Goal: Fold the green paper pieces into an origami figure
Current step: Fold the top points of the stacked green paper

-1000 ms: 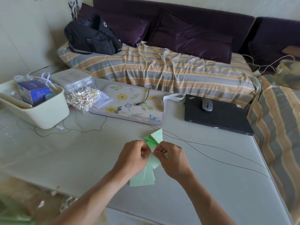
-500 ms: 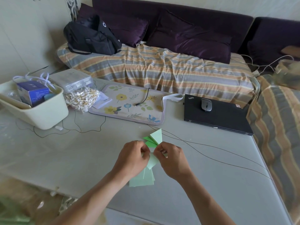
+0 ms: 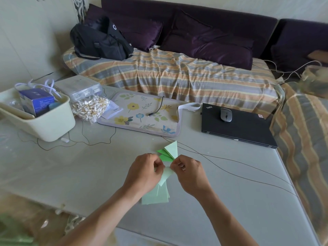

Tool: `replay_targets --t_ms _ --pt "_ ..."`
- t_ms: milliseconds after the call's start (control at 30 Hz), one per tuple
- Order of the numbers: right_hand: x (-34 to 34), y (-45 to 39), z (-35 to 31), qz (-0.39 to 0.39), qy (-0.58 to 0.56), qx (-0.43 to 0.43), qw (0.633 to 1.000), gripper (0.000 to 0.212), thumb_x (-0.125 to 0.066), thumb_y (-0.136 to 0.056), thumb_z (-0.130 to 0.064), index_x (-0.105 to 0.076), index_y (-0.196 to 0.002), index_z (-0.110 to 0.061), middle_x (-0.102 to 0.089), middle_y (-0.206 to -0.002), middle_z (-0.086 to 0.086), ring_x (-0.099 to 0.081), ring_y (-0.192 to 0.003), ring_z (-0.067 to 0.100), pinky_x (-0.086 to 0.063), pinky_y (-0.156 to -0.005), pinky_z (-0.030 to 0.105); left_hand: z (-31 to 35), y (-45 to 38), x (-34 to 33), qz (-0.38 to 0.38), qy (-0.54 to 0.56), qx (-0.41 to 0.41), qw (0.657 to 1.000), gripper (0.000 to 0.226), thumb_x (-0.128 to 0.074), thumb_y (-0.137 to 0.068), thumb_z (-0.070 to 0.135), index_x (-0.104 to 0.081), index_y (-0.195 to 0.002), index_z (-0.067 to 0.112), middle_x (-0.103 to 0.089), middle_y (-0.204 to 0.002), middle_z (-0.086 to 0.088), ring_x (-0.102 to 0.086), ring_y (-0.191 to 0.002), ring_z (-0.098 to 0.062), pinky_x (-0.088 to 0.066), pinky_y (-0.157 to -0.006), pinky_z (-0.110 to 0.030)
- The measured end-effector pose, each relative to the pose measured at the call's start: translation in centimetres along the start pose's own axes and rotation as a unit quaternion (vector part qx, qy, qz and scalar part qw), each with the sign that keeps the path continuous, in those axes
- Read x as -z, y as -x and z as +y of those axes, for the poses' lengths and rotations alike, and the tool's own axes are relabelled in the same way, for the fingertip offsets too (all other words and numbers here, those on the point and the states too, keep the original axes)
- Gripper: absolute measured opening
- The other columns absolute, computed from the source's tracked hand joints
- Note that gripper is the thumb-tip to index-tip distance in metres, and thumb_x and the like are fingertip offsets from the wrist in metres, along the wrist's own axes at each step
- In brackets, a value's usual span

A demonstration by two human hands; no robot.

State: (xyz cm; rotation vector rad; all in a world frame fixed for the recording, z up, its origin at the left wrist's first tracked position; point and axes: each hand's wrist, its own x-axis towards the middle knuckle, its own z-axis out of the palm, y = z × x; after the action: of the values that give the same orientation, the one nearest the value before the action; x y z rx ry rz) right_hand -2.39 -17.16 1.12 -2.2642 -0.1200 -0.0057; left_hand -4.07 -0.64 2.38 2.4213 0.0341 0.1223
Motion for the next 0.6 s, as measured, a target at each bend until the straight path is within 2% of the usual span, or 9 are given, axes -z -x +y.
replay_targets --t_ms 67,233,333,500,600 --pt "-0.22 0.10 0.02 -0.008 -0.003 0.010 1.000 0.012 -0.067 -0.089 -0.009 -0.070 -0.078 -0.013 -0.070 -0.074 -0.002 -0.060 -0.071 0.012 -0.048 -0.065 0.026 -0.08 0.01 -0.09 -0.012 -0.004 0.002 1.000 0.012 -0.066 -0.086 0.028 -0.071 -0.078 0.021 -0.072 -0.076 0.010 -0.068 -0.077 -0.010 -0.056 -0.071 -0.033" --pt "-0.38 0.28 -0.29 -0.035 -0.014 0.023 0.999 0.013 -0.069 -0.089 -0.012 -0.072 -0.078 -0.020 -0.069 -0.073 -0.010 -0.059 -0.067 0.003 -0.048 -0.066 0.019 -0.02 0.07 0.07 -0.027 0.003 0.001 1.000 0.012 -0.070 -0.085 0.033 -0.075 -0.080 0.023 -0.073 -0.077 0.012 -0.068 -0.075 -0.008 -0.054 -0.069 -0.028" --pt "-0.13 0.17 -0.39 -0.028 -0.016 -0.001 0.999 0.012 -0.068 -0.088 -0.013 -0.072 -0.078 -0.018 -0.065 -0.066 -0.009 -0.057 -0.064 -0.001 -0.044 -0.060 0.012 0.01 0.13 0.13 -0.013 -0.006 -0.005 1.000 0.011 -0.069 -0.085 0.028 -0.075 -0.078 0.022 -0.073 -0.076 0.011 -0.068 -0.074 -0.011 -0.053 -0.067 -0.028" --pt "0.35 -0.05 -0.10 -0.023 -0.006 -0.016 1.000 0.014 -0.063 -0.089 -0.010 -0.066 -0.076 -0.013 -0.065 -0.068 -0.002 -0.051 -0.059 0.006 -0.042 -0.059 0.020 -0.06 0.07 0.16 -0.001 -0.007 -0.003 1.000 0.014 -0.069 -0.086 0.027 -0.072 -0.073 0.022 -0.070 -0.069 0.011 -0.064 -0.068 -0.010 -0.046 -0.060 -0.024" --pt "-0.05 0.07 0.08 -0.023 0.012 -0.001 1.000 0.017 -0.061 -0.090 -0.007 -0.064 -0.075 -0.014 -0.061 -0.067 -0.006 -0.051 -0.060 0.003 -0.040 -0.057 0.018 -0.12 0.00 0.15 -0.002 -0.010 -0.004 1.000 0.014 -0.068 -0.086 0.027 -0.072 -0.073 0.022 -0.071 -0.070 0.010 -0.064 -0.067 -0.011 -0.048 -0.061 -0.025"
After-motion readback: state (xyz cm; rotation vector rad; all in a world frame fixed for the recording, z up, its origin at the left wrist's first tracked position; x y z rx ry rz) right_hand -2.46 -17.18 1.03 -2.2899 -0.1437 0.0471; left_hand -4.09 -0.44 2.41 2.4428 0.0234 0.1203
